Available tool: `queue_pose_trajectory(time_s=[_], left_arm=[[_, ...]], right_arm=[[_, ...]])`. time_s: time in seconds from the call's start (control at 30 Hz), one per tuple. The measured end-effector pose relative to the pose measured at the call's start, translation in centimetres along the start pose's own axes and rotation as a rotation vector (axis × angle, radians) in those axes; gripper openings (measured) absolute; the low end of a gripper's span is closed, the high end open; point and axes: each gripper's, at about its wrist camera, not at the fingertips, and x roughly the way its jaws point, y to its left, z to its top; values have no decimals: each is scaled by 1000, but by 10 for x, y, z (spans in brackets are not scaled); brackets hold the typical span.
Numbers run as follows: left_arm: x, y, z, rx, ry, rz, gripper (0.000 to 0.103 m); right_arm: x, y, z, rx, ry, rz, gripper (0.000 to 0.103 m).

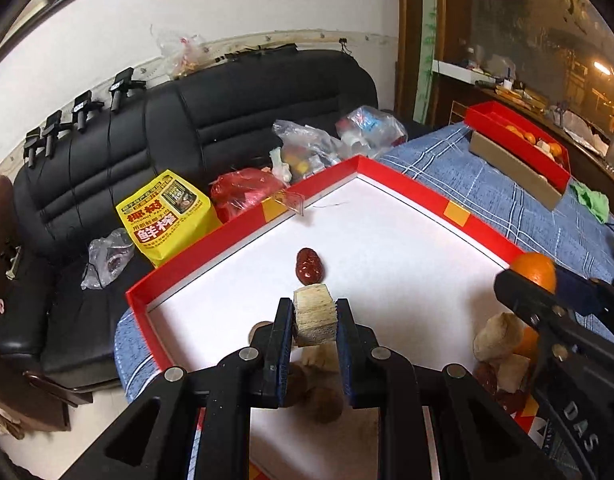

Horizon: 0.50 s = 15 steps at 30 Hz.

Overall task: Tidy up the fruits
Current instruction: 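Lower the orange and cube into the tray and open both tools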

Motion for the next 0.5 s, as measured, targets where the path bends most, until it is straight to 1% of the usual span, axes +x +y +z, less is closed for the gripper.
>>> queue_pose_trajectory(time_s=[0.1,0.23,0.3,0.33,0.37,0.4,0.43,0.47,0.5], left_arm=[[8,-3,2,4,17,-9,19],[20,-5,3,1,53,-23,20],[24,-6,3,5,81,-39,28],[24,-6,3,2,86,-41,41],[23,-4,3,-9,81,-28,46],[22,-2,4,-22,77,-18,48],[20,1,5,-37,76,-18,55],[18,4,6,-56,75,-20,64],[14,6,6,-67,64,-19,67]], right_arm=[[12,-6,3,15,17,-2,33],[31,-10,4,20,61,-3,33],[40,-10,2,21,84,4,33],[41,-11,2,25,86,14,35],[42,-10,2,25,92,14,43],[41,-10,2,21,91,8,45],[37,-9,4,11,76,-7,50],[34,-10,6,9,65,-11,55],[29,-11,7,14,56,-14,56]])
